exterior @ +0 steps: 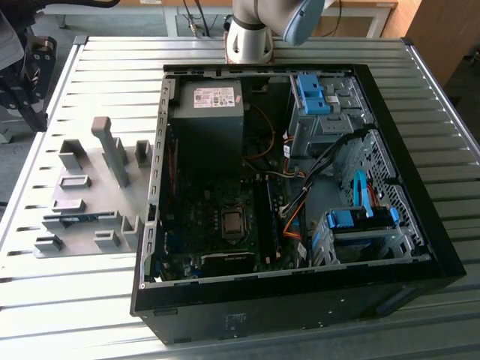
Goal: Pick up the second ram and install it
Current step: 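Pick up the second ram and move it above second insertion slot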
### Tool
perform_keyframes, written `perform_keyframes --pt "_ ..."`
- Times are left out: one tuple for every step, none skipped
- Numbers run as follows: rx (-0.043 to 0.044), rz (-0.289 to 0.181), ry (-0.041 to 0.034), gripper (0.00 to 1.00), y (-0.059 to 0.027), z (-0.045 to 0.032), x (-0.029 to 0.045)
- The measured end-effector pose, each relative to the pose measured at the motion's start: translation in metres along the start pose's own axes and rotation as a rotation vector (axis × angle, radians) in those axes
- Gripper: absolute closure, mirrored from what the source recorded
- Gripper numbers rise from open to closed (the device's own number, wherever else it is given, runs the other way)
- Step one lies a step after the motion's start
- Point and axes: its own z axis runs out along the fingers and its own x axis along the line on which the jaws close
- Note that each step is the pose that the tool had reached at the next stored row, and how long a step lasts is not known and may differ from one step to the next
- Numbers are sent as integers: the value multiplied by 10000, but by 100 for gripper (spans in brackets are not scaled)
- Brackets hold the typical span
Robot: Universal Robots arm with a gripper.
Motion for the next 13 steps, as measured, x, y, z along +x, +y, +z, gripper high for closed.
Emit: perform_keyframes --pt "0 -13 1 90 0 0 0" --pt "0 -29 1 90 0 0 0" --pt "0 -45 2 90 0 0 0" --pt "-1 -63 2 90 0 0 0" --pt "0 -81 3 90 0 0 0" --pt "0 -104 4 90 0 0 0" --pt "-1 -147 5 90 0 0 0" --pt "-1 -217 7 90 0 0 0" --pt "-1 -303 10 90 0 0 0" --pt "-2 -396 12 90 0 0 1" --pt "-3 -507 16 90 0 0 1" --pt "-4 -643 20 90 0 1 1" --pt "-5 -787 25 90 0 0 1"
